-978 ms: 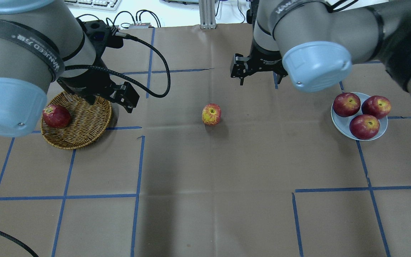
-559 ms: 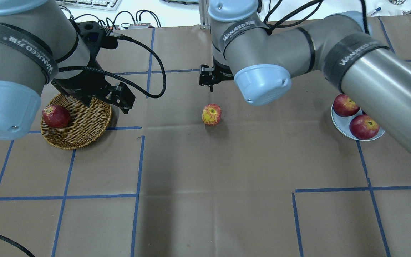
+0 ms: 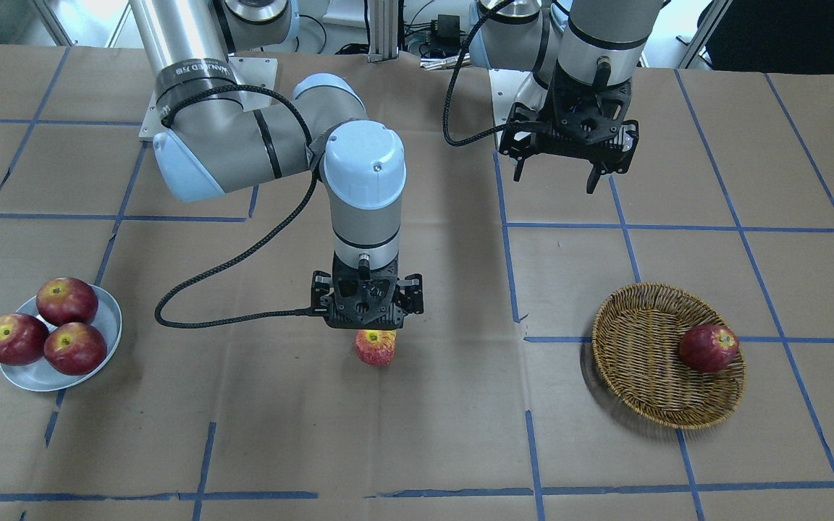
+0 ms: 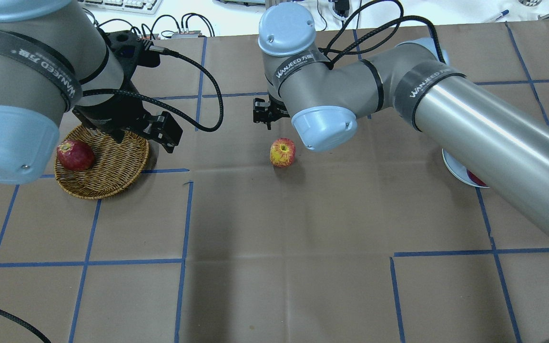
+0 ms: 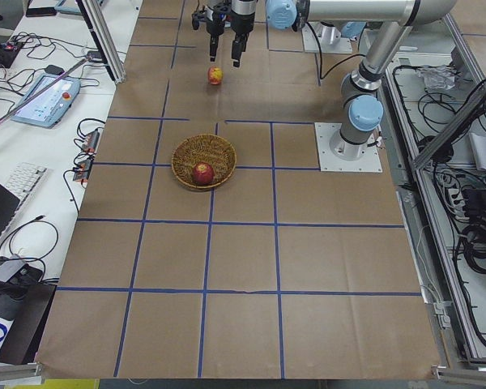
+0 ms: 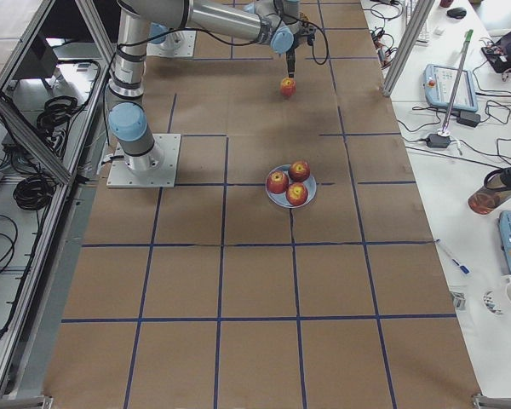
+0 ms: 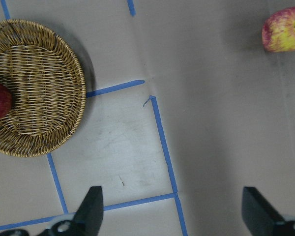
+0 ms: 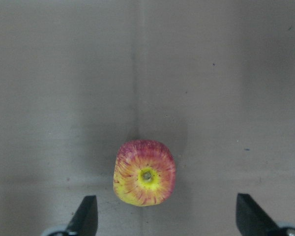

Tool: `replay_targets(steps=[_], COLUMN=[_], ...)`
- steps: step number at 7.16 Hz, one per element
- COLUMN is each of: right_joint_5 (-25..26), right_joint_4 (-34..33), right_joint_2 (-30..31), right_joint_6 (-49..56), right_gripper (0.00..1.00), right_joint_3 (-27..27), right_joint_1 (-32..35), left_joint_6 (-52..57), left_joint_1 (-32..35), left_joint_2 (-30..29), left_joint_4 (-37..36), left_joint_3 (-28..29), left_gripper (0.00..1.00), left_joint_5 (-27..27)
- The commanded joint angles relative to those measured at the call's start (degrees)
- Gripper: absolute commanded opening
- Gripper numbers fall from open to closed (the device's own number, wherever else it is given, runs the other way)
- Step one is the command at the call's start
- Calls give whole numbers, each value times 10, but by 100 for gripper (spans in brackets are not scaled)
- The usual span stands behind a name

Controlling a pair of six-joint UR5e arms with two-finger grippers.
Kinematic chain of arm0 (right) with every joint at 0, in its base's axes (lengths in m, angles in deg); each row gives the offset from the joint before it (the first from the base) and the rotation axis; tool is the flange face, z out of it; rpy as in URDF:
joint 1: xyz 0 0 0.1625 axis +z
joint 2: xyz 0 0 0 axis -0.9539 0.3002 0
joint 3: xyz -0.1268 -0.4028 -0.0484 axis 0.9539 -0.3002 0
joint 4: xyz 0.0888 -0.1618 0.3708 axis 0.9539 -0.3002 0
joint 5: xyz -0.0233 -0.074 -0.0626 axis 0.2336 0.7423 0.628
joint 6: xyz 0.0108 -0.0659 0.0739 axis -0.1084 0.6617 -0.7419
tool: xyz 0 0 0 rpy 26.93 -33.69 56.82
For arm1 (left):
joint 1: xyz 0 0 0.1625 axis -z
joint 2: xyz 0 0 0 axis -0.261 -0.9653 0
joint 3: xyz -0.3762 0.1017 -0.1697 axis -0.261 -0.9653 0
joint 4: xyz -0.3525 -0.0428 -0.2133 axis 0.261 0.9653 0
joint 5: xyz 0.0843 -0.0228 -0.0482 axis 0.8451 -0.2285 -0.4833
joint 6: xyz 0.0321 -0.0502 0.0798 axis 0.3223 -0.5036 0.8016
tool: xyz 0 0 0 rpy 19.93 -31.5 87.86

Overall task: Transfer apple from basket to plate
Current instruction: 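Lower the right gripper and grasp the apple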

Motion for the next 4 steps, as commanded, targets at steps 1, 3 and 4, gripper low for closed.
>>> replay_targets(steps=[1, 3, 4], right_joint_5=[2, 1, 2], right_joint_4=[-45, -52, -52], right_joint_2=[-51, -70, -75], right_joint_6=[-2, -1, -1], right_gripper=[100, 100, 100], right_joint_3=[2, 3, 4], right_joint_1=[8, 8, 8], left_joint_6=[0, -1, -1], left_joint_1=[0, -1, -1], left_joint_2=[-2, 1, 2], left_joint_4=[0, 0, 0], left_joint_3=[0, 0, 0], left_gripper=[99, 99, 99], left_joint_5=[-1, -1, -1])
